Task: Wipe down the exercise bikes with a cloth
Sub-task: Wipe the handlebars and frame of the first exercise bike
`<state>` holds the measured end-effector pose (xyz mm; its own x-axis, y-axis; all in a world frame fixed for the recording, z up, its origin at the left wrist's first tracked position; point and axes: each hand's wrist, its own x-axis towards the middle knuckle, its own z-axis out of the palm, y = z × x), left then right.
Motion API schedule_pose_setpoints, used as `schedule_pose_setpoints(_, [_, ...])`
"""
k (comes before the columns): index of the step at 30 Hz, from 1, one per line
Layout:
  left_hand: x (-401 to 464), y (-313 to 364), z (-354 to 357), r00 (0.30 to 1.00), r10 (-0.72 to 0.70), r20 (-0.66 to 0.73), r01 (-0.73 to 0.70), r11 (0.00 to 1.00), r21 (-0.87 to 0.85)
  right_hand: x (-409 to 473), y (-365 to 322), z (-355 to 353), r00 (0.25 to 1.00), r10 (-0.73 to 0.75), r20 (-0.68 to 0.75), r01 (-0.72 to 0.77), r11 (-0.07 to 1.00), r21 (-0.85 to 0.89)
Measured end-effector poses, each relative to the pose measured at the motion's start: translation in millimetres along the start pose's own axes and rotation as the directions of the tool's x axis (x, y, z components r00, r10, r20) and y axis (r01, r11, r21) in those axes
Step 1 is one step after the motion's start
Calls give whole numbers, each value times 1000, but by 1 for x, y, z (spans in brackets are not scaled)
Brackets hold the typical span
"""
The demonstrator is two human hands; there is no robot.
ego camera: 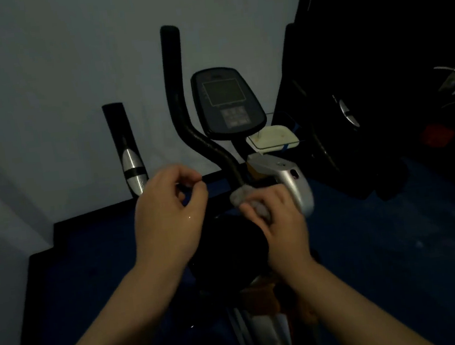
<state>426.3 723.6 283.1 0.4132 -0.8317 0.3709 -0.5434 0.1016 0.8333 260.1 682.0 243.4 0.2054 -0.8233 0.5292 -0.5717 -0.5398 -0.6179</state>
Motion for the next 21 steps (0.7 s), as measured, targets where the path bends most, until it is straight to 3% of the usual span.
schedule_pose_setpoints(4, [3,-3,15,982,-51,182,7,972,235,36,15,11,981,-179,81,182,983,-35])
schedule_pose_setpoints(8, [2,-10,20,977,-81,198,11,943,332,55,12,16,992,-96,78,96,995,-1])
schedule_pose_setpoints(12, [-1,-9,18,979,-90,185,32,955,295,11,23,9,988,-118,100,107,988,107])
schedule_pose_setpoints(16, [1,-9,20,978,-117,172,67,960,271,64,15,21,994,-64,86,58,996,72])
schedule_pose_setpoints(21, [1,-9,21,980,-123,158,72,952,297,28,22,12,993,-28,119,15,994,104])
